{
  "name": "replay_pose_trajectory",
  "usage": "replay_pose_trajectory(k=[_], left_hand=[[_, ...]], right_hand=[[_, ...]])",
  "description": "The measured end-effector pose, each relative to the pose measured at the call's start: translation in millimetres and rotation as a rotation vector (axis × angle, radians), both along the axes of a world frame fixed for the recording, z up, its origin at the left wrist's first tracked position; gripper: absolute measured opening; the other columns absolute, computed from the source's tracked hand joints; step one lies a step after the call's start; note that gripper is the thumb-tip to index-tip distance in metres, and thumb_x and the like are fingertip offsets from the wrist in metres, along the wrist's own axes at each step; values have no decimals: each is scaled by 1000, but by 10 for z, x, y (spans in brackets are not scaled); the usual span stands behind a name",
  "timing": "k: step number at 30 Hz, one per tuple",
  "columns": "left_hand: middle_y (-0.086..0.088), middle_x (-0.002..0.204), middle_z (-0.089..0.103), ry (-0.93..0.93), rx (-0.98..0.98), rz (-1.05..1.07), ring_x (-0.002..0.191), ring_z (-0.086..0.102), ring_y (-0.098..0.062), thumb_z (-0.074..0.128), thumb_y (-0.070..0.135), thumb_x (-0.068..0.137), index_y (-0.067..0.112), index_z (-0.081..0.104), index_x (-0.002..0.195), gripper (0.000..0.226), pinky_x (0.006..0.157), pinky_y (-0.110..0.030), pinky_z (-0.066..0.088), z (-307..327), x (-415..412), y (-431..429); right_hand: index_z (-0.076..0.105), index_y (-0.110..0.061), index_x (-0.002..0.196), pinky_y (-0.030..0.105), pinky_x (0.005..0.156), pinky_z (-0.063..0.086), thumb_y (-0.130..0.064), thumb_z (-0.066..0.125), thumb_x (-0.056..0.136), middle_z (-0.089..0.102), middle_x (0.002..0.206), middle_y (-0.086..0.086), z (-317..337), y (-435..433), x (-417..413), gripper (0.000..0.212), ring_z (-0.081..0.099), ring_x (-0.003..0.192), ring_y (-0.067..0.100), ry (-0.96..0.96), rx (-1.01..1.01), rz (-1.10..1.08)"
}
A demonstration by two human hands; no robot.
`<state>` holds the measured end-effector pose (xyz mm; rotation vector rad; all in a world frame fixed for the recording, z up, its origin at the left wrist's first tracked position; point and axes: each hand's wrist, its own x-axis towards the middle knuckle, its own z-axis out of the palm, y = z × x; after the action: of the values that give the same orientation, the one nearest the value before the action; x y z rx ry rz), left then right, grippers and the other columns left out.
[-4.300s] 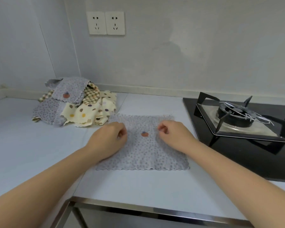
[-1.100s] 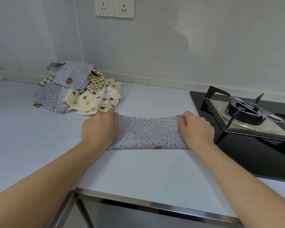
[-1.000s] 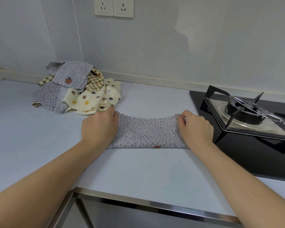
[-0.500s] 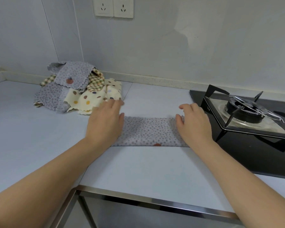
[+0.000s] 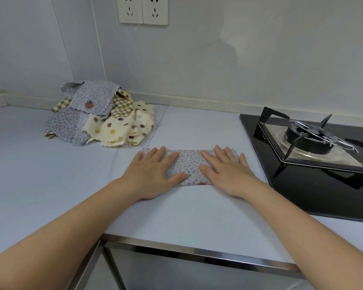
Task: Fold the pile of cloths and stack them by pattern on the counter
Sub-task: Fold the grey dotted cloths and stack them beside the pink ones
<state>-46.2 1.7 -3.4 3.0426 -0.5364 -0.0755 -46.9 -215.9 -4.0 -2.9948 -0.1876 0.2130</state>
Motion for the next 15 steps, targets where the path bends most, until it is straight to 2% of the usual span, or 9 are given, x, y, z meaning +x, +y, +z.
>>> replay_pose_trajectory(k=[2,3,4,5,6,8,11,13,15], left_hand=[[1,142,46,-185,-14,47,131,41,-18,3,79,78,33,35,142,85,105,-42,26,51,-35,5],[4,123,60,-293,-56,74,115,53,-17,4,75,79,29,46,132,82,98,-40,29,87,-52,5],[6,105,66,-371,-120,98,101,59,-16,12,70,84,25,52,122,71,95,-38,30,119,-53,12],[7,92,68,-415,-193,111,90,62,-15,25,61,91,22,55,116,55,94,-37,31,146,-46,32],[8,85,68,-435,-262,110,83,62,-15,37,50,95,20,57,111,39,94,-35,31,154,-38,64],[9,79,66,-453,-362,103,75,60,-16,50,35,94,19,61,101,21,93,-33,36,136,-18,144],[11,74,64,-374,-476,60,70,57,-10,58,41,88,22,63,88,20,83,-33,41,145,-2,236],[14,77,61,-255,-427,-46,71,53,0,61,51,83,27,62,88,25,77,-30,37,157,23,267],[15,86,57,-251,-336,-97,75,51,-2,64,51,82,27,63,93,26,79,-29,38,144,64,304]], right_hand=[[13,-38,152,50,117,-8,-50,24,101,1,163,3,24,-30,-12,54,-4,149,24,-126,14,-53],[25,-33,150,47,117,1,-43,32,101,16,160,6,46,-50,-24,51,10,148,26,-250,27,-71],[39,-28,144,44,115,14,-36,39,99,35,151,5,70,-67,-33,45,29,140,26,-393,57,-73],[51,-24,133,40,107,27,-30,44,97,51,134,3,101,-71,-44,37,45,126,24,-504,119,-56],[59,-21,123,38,99,36,-25,46,96,60,118,-1,126,-62,-58,30,54,111,22,-539,191,-31],[64,-22,112,36,89,40,-25,46,97,62,106,-5,117,-27,-77,24,56,100,19,-476,233,15],[65,-21,106,31,75,40,-28,41,98,62,104,-4,113,-26,-79,26,55,95,20,-471,134,-33],[64,-20,100,30,65,37,-29,38,98,65,96,-2,156,-45,-86,27,55,83,24,-525,66,-121],[63,-20,97,30,62,38,-29,37,98,67,86,1,199,-59,-98,28,55,74,29,-546,21,-183]])
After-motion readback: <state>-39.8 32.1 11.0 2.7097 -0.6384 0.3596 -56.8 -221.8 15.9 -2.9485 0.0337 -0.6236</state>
